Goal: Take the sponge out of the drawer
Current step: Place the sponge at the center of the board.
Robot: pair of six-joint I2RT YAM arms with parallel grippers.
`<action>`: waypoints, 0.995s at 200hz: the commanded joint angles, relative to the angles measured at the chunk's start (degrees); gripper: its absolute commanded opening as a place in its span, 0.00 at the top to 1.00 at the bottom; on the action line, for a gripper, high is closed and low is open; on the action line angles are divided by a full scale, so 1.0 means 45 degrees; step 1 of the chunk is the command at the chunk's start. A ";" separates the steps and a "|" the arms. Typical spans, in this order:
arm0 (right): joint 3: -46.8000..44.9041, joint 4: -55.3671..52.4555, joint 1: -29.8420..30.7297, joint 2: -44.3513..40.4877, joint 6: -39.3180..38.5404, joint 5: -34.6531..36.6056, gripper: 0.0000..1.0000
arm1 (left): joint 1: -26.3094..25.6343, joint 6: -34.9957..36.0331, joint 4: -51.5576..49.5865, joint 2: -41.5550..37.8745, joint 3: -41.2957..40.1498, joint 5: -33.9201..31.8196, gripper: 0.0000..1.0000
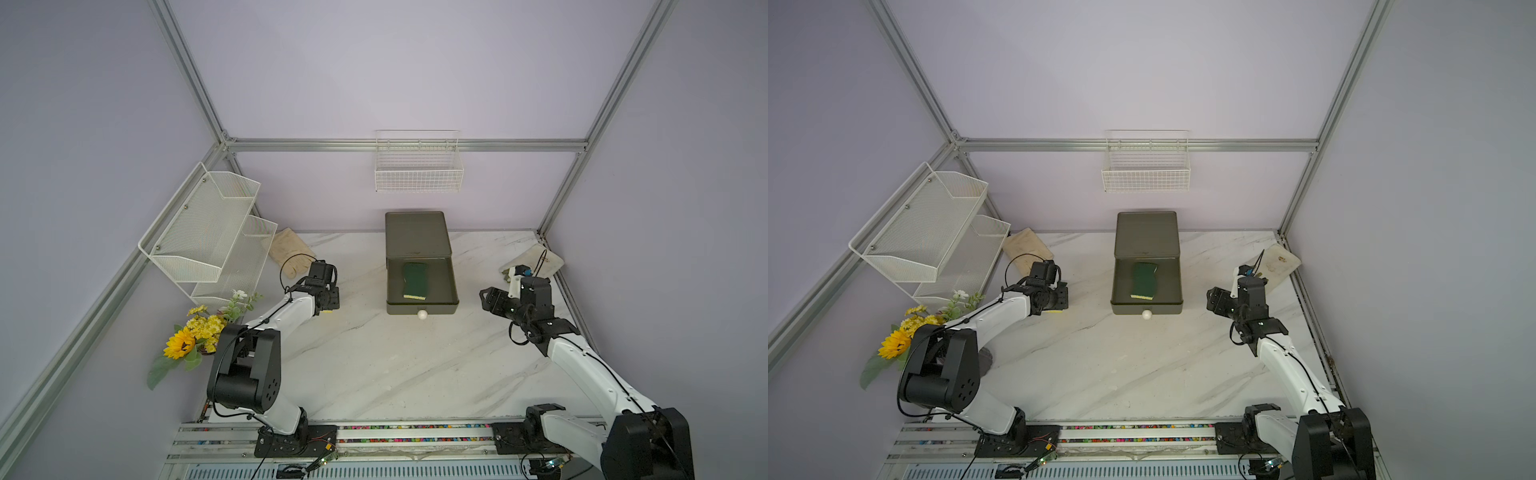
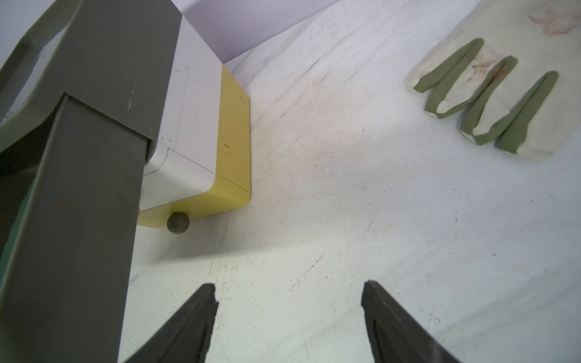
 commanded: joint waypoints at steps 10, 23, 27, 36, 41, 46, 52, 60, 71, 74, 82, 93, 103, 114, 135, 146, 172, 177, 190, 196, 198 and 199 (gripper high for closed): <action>-0.0120 0.0106 -0.0046 0.0086 -0.0162 -0.0091 0.23 | 0.0278 0.0171 0.0558 0.0476 0.0083 0.0613 0.40; -0.0132 0.0105 -0.0062 0.0087 -0.0165 -0.0106 0.23 | 0.0380 0.0152 0.0553 0.0685 0.0103 0.0681 0.39; -0.0134 0.0102 -0.0057 0.0087 -0.0167 -0.0110 0.23 | 0.0412 0.0152 0.0546 0.0733 0.0118 0.0742 0.39; -0.0155 0.0121 -0.0061 0.0086 -0.0195 -0.0106 0.23 | 0.0462 0.0152 0.0395 0.0876 0.0264 0.0885 0.37; -0.0152 0.0122 -0.0052 0.0102 -0.0181 -0.0106 0.23 | 0.0490 0.0169 0.0354 0.0939 0.0306 0.0890 0.36; -0.0164 0.0122 -0.0054 0.0111 -0.0181 -0.0106 0.23 | 0.0524 0.0171 0.0298 0.1000 0.0363 0.0905 0.36; -0.0162 0.0122 -0.0049 0.0114 -0.0188 -0.0116 0.23 | 0.0562 0.0171 0.0229 0.1068 0.0422 0.0935 0.36; -0.0152 0.0122 -0.0067 0.0129 -0.0192 -0.0123 0.23 | 0.0608 0.0171 0.0121 0.1173 0.0497 0.0971 0.36; -0.0147 0.0122 -0.0055 0.0129 -0.0192 -0.0125 0.23 | 0.0710 0.0135 -0.0051 0.1332 0.0617 0.1003 0.36; -0.0152 0.0122 -0.0051 0.0122 -0.0185 -0.0127 0.23 | 0.0735 0.0133 -0.0097 0.1384 0.0653 0.1003 0.36; -0.0160 0.0119 -0.0063 0.0123 -0.0182 -0.0156 0.23 | 0.0795 0.0114 -0.0201 0.1501 0.0745 0.1055 0.36; -0.0152 0.0122 -0.0060 0.0119 -0.0197 -0.0145 0.23 | 0.0832 0.0094 -0.0304 0.1638 0.0853 0.1105 0.36; -0.0178 0.0127 -0.0060 0.0107 -0.0184 -0.0151 0.23 | 0.0884 0.0074 -0.0430 0.1728 0.0930 0.1105 0.36; -0.0172 0.0122 -0.0052 0.0083 -0.0181 -0.0145 0.23 | 0.0906 0.0054 -0.0539 0.1868 0.1024 0.1105 0.35; -0.0172 0.0121 -0.0055 0.0111 -0.0193 -0.0166 0.23 | 0.0945 0.0054 -0.0788 0.2106 0.1190 0.1155 0.34; -0.0172 0.0121 -0.0068 0.0094 -0.0188 -0.0170 0.23 | 0.0964 0.0025 -0.0910 0.2209 0.1256 0.1127 0.34; -0.0172 0.0103 -0.0060 0.0088 -0.0182 -0.0179 0.23 | 0.0964 -0.0023 -0.1180 0.2430 0.1449 0.1082 0.30; -0.0172 0.0105 -0.0058 0.0102 -0.0191 -0.0181 0.23 | 0.0964 -0.0024 -0.1220 0.2449 0.1463 0.1057 0.29; -0.0172 0.0102 -0.0061 0.0087 -0.0181 -0.0194 0.23 | 0.0966 -0.0081 -0.1250 0.2405 0.1417 0.0950 0.28; -0.0163 0.0108 -0.0062 0.0088 -0.0191 -0.0189 0.23 | 0.0964 -0.0101 -0.1242 0.2374 0.1392 0.0907 0.26; -0.0170 0.0103 -0.0053 0.0084 -0.0183 -0.0200 0.23 | 0.0964 -0.0102 -0.1229 0.2361 0.1382 0.0906 0.26; -0.0171 0.0103 -0.0061 0.0092 -0.0182 -0.0192 0.23 | 0.0964 -0.0102 -0.1227 0.2349 0.1377 0.0906 0.26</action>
